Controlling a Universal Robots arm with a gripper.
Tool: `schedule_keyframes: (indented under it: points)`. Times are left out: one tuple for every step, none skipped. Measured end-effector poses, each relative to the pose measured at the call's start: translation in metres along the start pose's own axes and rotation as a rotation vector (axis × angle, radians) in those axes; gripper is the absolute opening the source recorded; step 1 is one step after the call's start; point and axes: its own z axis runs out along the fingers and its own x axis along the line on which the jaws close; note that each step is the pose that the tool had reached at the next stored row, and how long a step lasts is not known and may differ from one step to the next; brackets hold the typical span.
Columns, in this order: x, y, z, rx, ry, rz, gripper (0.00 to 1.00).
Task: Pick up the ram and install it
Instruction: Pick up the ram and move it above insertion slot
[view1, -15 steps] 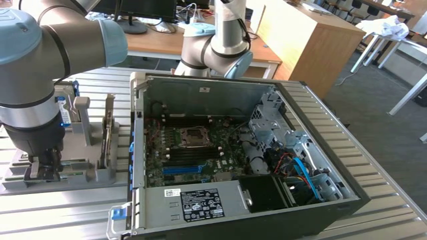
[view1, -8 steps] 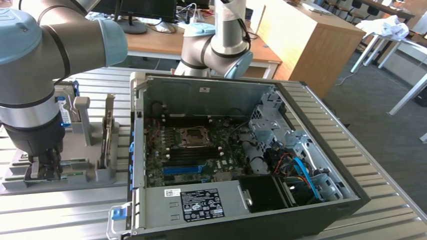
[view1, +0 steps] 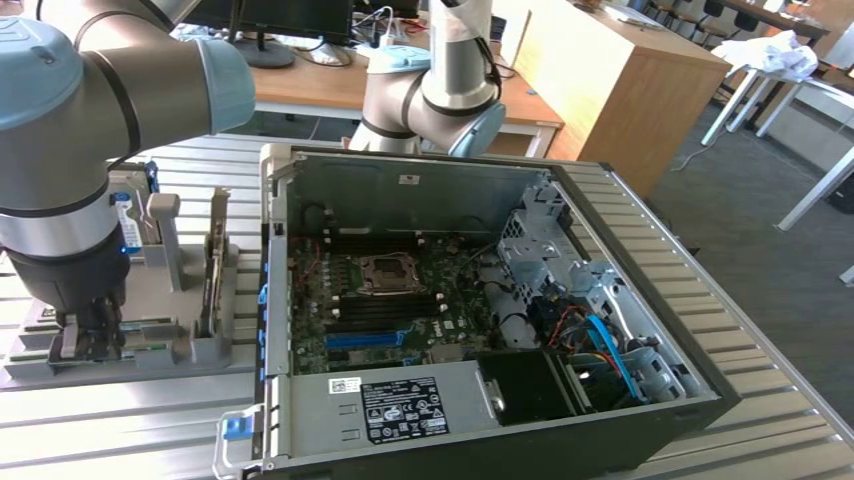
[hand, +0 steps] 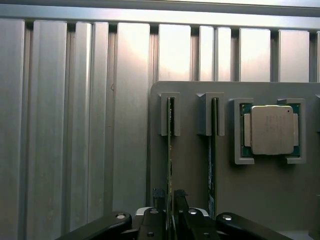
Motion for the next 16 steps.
schedule_keyframes:
  points:
    - [0.0,0.0,0.0,0.0,0.0,0.0,0.21]
    - [0.0,0.0,0.0,0.0,0.0,0.0,0.21]
    - [0.0,0.0,0.0,0.0001,0.0,0.0,0.21]
    - [0.0,0.0,0.0,0.0001,0.0,0.0,0.21]
    - [0.0001,0.0,0.0,0.0,0.0,0.0,0.21]
    - [0.0001,0.0,0.0,0.0,0.0,0.0,0.21]
    - [0.0001,0.0,0.0,0.0,0.0,0.0,0.21]
    - [0.0001,0.0,0.0,0.0001,0.0,0.0,0.21]
    - [0.0001,0.0,0.0,0.0,0.0,0.0,0.2]
    - [0.0,0.0,0.0,0.0,-0.0001,0.0,0.2]
    - [0.0,0.0,0.0,0.0,-0.0001,0.0,0.13]
    - [0.0,0.0,0.0,0.0,0.0,0.0,0.13]
    - [0.0001,0.0,0.0,0.0001,0.0,0.0,0.13]
    - [0.0,0.0,0.0,0.0,0.0,0.0,0.13]
    - [0.0,0.0,0.0,0.0001,0.0,0.0,0.13]
    - [0.0001,0.0,0.0,0.0,0.0,0.0,0.13]
